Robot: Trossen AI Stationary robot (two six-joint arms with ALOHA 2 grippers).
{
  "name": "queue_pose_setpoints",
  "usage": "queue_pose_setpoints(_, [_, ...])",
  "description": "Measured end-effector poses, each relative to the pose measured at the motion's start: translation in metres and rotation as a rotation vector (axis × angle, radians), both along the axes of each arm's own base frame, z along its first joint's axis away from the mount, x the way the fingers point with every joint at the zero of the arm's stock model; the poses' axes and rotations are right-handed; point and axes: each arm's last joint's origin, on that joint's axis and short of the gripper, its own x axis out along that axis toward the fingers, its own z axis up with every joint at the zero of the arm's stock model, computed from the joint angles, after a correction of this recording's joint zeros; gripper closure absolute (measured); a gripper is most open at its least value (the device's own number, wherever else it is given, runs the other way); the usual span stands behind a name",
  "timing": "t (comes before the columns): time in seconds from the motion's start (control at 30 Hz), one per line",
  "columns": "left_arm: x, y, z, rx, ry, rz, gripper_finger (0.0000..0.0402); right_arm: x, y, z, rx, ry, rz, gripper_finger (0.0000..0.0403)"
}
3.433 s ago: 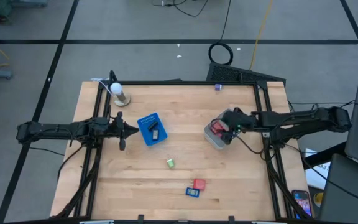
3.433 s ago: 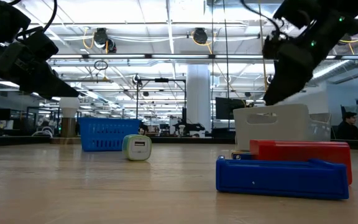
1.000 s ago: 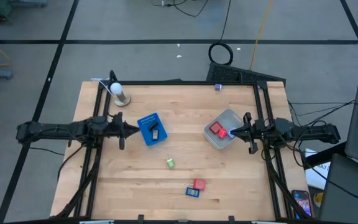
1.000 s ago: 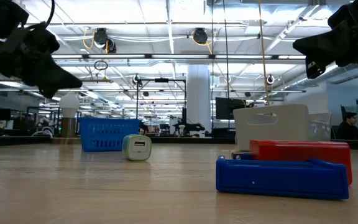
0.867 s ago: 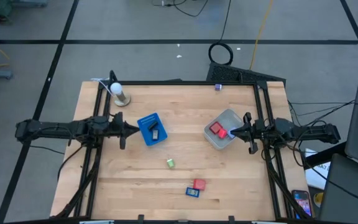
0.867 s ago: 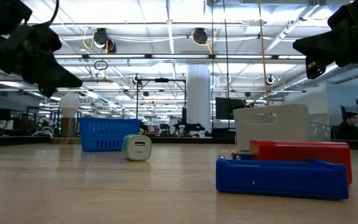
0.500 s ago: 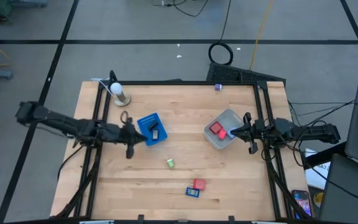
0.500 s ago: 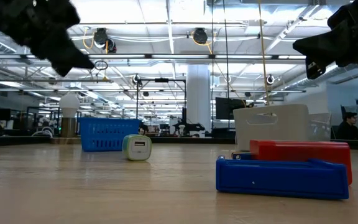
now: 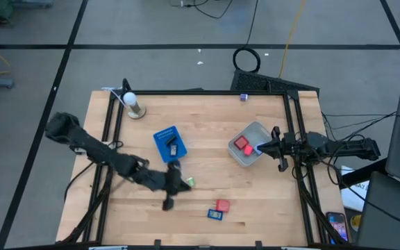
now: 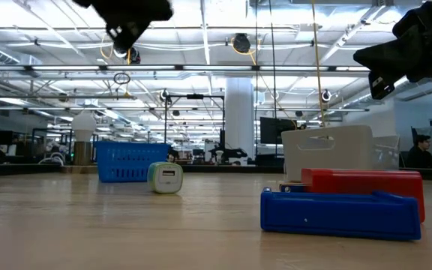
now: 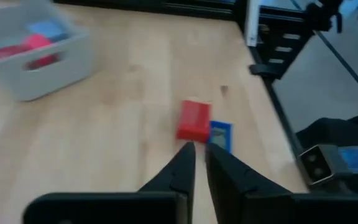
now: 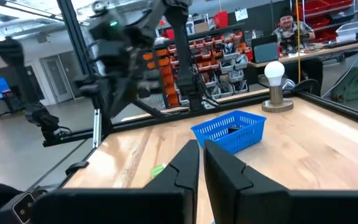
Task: Pick & Place Office items
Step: Put the blue digital timer into the blue bin
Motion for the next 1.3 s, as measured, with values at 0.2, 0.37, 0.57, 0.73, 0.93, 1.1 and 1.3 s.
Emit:
queue_pose_setpoints(0.2, [0.041, -0.038, -0.015, 0.006, 0.037, -0.033, 0.0301, 0.0, 0.0, -0.001, 0.045, 0.01, 0.007, 0.0387])
queue_pose_setpoints(0.37, [0.071, -0.057, -0.035, 0.011, 0.094, -0.024, 0.0227, 0.0, 0.0, -0.003, 0.047, 0.035, 0.007, 0.0387])
queue_pose_setpoints(0.57, [0.093, -0.062, -0.07, 0.108, 0.216, -0.03, 0.0145, 0.0, 0.0, -0.004, 0.042, 0.041, 0.007, 0.0387])
queue_pose_setpoints(0.73, [0.101, -0.066, -0.078, 0.115, 0.257, -0.107, 0.01, 0.0, 0.0, -0.004, 0.036, 0.046, 0.008, 0.0387])
queue_pose_setpoints(0.93, [0.103, -0.065, -0.081, 0.084, 0.283, -0.111, 0.0081, 0.0, 0.0, -0.005, 0.013, 0.048, 0.007, 0.0387])
queue_pose_setpoints(1.1, [0.104, -0.063, -0.084, 0.08, 0.29, -0.107, 0.0091, 0.0, 0.0, -0.005, 0.012, 0.049, 0.004, 0.0387])
queue_pose_setpoints(1.3, [0.108, -0.066, -0.103, 0.037, 0.327, -0.153, 0.01, 0.0, 0.0, -0.005, 0.012, 0.05, -0.001, 0.0387])
